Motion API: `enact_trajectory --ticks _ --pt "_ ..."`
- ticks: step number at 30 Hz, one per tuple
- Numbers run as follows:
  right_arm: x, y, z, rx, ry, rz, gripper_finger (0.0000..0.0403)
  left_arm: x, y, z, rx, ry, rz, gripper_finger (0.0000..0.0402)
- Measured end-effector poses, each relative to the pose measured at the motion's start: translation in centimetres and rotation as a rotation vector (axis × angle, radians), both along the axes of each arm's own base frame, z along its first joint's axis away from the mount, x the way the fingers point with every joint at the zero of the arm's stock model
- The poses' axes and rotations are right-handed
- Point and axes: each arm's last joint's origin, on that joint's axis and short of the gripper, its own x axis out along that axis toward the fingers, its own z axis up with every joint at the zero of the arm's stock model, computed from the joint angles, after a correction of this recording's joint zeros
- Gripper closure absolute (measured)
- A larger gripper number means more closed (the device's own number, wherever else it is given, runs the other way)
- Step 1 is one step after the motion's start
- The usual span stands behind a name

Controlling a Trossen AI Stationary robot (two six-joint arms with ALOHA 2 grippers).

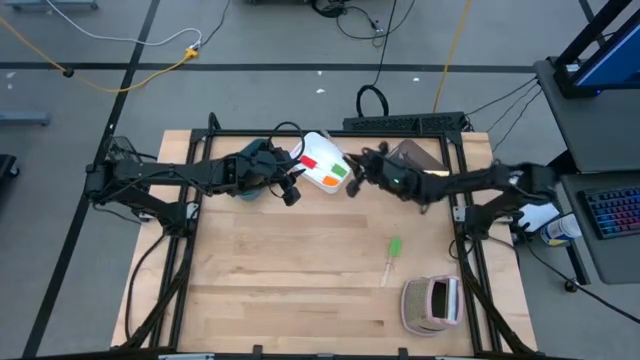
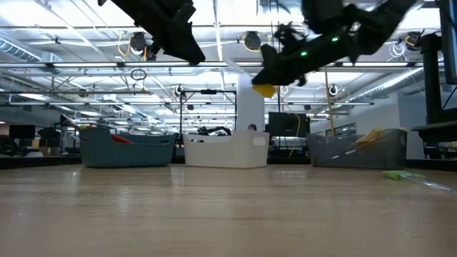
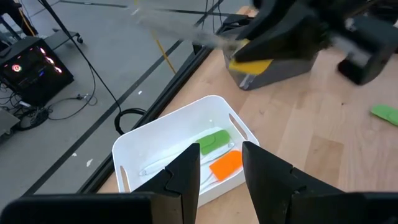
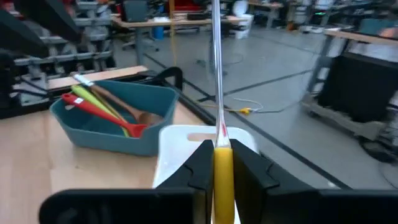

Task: Pick & Place Kitchen Items
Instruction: Put the yellow spatula into the white bin

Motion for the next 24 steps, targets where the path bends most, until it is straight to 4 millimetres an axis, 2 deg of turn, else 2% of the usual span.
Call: enact_trajectory --ticks 6,13,18,24 --pt "3.4 -2.4 -1.5 0.030 0.082 0.035 0.0372 0.0 0.0 0.0 0.001 0.000 0.000 0.0279" --pt "5.5 -4.5 -4.2 0.099 0.138 0.042 0.0372 0.0 0.0 0.0 0.007 0.005 -0.004 0.0279" --pt "6.0 -5.6 -5.7 0.113 0.178 0.019 0.0372 0.0 0.0 0.0 0.007 0.005 -0.004 0.0279" --pt "5.2 -6.4 -7.3 0.182 0.284 -0.019 0.0372 0.0 0.0 0.0 0.006 0.005 -0.004 0.0279"
